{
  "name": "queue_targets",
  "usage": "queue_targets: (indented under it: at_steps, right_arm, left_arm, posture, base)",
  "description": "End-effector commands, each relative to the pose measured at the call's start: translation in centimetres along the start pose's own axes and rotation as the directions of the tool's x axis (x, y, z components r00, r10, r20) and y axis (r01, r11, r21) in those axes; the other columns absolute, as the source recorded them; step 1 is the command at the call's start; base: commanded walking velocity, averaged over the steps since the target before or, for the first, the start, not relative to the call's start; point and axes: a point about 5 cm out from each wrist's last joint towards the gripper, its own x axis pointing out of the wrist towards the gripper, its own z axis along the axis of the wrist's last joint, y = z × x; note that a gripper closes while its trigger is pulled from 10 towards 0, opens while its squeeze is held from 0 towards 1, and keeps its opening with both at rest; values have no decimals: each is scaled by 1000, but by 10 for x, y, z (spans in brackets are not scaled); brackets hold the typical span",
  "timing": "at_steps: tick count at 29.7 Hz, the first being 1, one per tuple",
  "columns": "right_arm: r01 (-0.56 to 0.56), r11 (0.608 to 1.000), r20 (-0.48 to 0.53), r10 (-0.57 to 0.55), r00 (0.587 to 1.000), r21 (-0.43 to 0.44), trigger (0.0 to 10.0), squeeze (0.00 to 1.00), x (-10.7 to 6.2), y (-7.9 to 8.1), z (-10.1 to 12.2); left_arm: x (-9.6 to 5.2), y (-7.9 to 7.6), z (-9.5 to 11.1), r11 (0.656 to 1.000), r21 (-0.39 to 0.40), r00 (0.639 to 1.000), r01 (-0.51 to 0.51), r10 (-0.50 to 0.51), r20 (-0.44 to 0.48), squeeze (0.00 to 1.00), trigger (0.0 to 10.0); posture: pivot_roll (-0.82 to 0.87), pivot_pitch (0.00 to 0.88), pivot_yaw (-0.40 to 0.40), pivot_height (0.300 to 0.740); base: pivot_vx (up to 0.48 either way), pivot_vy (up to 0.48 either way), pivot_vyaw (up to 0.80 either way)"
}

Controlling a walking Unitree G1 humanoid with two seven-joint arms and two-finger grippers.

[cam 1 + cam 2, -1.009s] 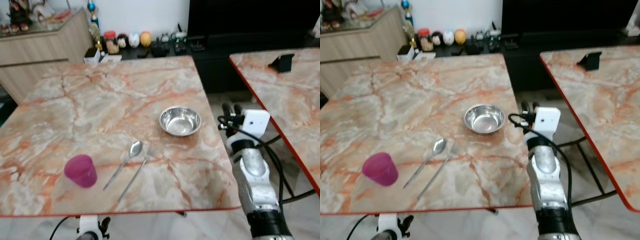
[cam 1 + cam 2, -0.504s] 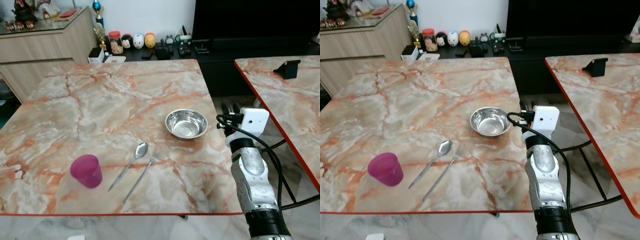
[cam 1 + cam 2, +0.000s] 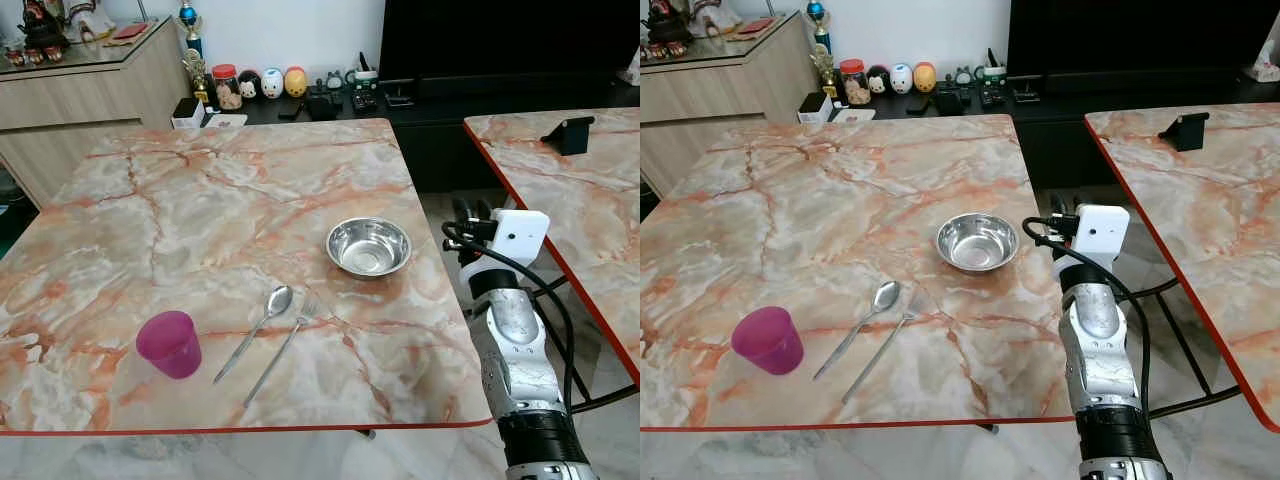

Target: Setting the table

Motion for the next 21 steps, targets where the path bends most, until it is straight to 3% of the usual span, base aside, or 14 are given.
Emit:
queue_targets:
  at_steps: [1,2,3,8,16,21]
  right_arm:
    - [-6,1000,-19,6,1000,6,10000,0,0,1,-3]
    - [-10,1000,-25,10,1000,21,10000,0,0,1,-4]
    - [-5,999,-33,6,999,44,10000,1000,0,-1,-5]
    - [3,995,-74,4,997,97,10000,1000,4,-2,-8]
    - [-56,987,-192,84,978,147,10000,1000,17,10,-17]
    - [-75,978,-205,115,972,196,10000,1000,26,16,-14]
  left_arm:
    - [-2,8,-3,1000,24,1000,-4,5,-18,0,10000]
    - [-3,8,-6,1000,24,1000,-6,6,-24,0,10000]
    - [-4,9,-9,1000,25,999,-6,7,-32,0,10000]
    - [-4,9,-9,1000,25,999,-12,12,-36,0,10000]
    - [-1,4,-1,1000,28,1000,0,0,-18,0,10000]
    - [0,3,1,1000,25,1000,3,-3,-7,0,10000]
  posture:
    - [-150,0,64,740]
    - [-149,0,63,740]
    - [-145,0,63,740]
    - [-140,0,60,740]
    - [-136,0,59,740]
    - [-128,0,56,740]
  base:
    - [0,0,0]
    - [0,0,0]
    - [0,0,0]
    - [0,0,0]
    - [0,0,0]
    - [0,0,0]
